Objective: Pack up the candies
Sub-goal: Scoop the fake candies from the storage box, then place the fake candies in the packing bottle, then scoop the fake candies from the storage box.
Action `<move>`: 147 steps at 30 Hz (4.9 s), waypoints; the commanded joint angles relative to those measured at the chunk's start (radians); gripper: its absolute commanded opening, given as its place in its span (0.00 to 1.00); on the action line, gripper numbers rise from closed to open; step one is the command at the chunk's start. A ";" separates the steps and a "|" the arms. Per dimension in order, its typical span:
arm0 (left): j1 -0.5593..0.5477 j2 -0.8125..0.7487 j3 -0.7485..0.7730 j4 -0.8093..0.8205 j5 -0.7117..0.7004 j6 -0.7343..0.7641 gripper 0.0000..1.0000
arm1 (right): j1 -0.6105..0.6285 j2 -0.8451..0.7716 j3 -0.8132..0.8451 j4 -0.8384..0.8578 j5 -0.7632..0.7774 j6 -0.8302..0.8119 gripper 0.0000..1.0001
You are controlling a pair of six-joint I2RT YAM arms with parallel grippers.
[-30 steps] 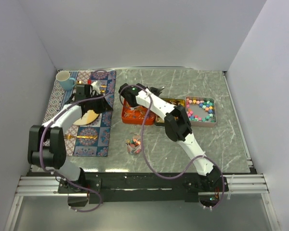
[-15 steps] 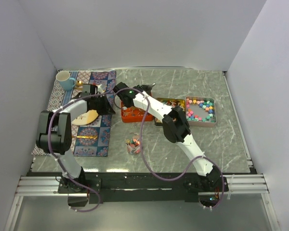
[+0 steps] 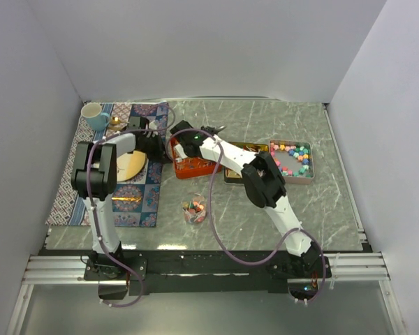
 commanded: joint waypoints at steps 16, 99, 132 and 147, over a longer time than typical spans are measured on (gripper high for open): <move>-0.058 0.055 0.149 -0.041 0.051 0.015 0.01 | 0.038 -0.124 -0.135 -0.135 -0.522 -0.035 0.00; 0.245 -0.410 0.081 -0.006 0.016 0.059 0.01 | 0.203 -0.879 -0.580 -0.430 -0.330 0.338 0.00; 0.125 -0.483 0.026 0.034 0.063 0.048 0.01 | -0.086 -0.767 -0.513 -0.381 0.003 0.268 0.00; 0.004 -0.514 -0.049 0.023 0.036 0.085 0.01 | -0.314 -0.528 -0.690 0.084 0.249 -0.111 0.00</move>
